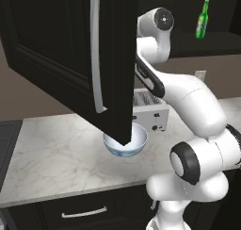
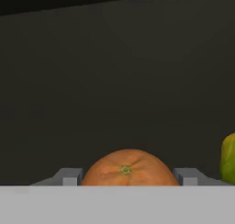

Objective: Open the cabinet. Pick the tangerine and mango from the cabinet and place them into the bowl. Then close the cabinet.

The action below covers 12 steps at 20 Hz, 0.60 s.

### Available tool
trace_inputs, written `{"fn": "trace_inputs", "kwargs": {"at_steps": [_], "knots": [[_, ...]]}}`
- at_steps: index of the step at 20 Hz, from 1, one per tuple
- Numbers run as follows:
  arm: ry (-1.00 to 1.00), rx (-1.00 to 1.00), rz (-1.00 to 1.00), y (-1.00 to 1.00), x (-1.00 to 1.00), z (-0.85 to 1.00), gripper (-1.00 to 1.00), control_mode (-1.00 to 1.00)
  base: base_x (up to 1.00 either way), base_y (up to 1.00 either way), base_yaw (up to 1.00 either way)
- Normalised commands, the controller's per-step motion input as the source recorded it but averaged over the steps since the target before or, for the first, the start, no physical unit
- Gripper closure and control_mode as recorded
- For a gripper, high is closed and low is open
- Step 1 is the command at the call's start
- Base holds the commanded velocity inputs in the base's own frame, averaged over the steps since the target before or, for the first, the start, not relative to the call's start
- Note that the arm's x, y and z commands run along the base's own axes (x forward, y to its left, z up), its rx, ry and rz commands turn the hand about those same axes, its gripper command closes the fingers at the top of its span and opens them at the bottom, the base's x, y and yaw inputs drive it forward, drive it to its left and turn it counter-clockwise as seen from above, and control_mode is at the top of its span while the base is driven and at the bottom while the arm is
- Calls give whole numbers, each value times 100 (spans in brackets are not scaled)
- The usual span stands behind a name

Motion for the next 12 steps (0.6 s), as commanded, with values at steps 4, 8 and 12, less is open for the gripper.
{"fn": "trace_inputs", "kwargs": {"at_steps": [4,8,12], "knots": [[-25,0,0,0,-99,56,100,-100,0,0,0],[-13,2,-3,-4,-100,63,100,-100,0,0,0],[-4,2,-5,-1,-100,26,100,-100,0,0,0]]}}
